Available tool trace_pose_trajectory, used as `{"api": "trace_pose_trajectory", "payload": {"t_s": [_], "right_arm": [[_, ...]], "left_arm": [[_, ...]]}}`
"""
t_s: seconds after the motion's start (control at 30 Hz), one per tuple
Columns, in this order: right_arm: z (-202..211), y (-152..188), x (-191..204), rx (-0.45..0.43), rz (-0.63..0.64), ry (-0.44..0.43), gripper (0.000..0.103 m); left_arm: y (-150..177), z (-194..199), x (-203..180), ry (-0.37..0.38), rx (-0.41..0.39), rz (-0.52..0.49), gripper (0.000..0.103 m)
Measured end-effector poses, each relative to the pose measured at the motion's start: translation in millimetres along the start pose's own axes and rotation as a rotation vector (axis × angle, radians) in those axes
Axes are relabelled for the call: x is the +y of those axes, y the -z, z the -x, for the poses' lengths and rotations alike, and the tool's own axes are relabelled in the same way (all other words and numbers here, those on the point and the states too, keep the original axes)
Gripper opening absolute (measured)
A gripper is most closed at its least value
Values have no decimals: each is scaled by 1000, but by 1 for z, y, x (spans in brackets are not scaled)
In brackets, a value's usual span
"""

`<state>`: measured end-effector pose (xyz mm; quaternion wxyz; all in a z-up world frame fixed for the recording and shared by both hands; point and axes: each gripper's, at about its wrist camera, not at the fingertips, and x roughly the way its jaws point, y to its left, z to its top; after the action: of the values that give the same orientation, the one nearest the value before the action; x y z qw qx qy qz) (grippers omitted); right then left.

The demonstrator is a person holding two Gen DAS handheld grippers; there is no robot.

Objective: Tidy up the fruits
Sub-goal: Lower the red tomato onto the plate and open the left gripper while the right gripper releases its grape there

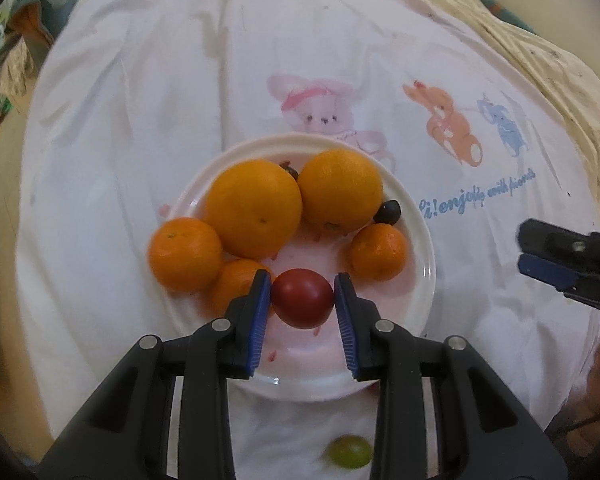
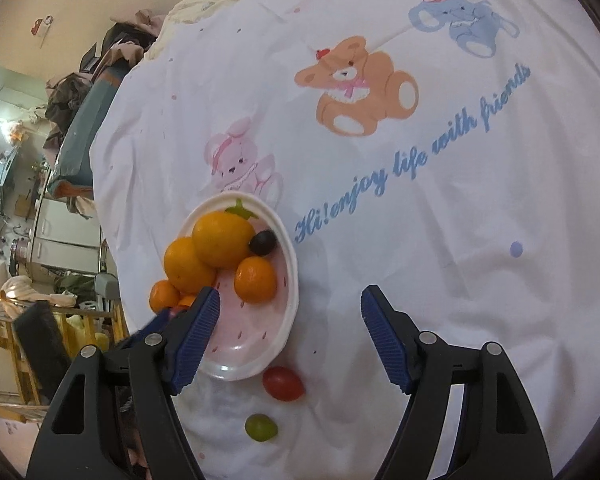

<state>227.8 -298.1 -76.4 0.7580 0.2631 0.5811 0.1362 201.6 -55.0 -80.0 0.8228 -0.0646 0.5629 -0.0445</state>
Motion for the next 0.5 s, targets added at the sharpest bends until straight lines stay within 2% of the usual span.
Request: {"api": "trace_pose_trajectory", "payload": {"t_s": [0.2,0.27,0.37,0.43,0.5], "right_arm": [[8,-6,-5,-8,-16,-17,76],[9,-7,-5,-6,-17,-26,76],[10,-8,-1,-5,-2,-21,76],[9,-8,2,-5,17,-15,76],[9,-7,5,-4,33,-13,76]], "left_arm": [[-8,-15,-2,17,27,31,29],[-10,-15,-3,-3,16,23,29],[-13,-19,-5,-16,40,17,29],[-14,-17,-4,4,43,21,39],[-14,-13,-6,25,43,19,61]]}}
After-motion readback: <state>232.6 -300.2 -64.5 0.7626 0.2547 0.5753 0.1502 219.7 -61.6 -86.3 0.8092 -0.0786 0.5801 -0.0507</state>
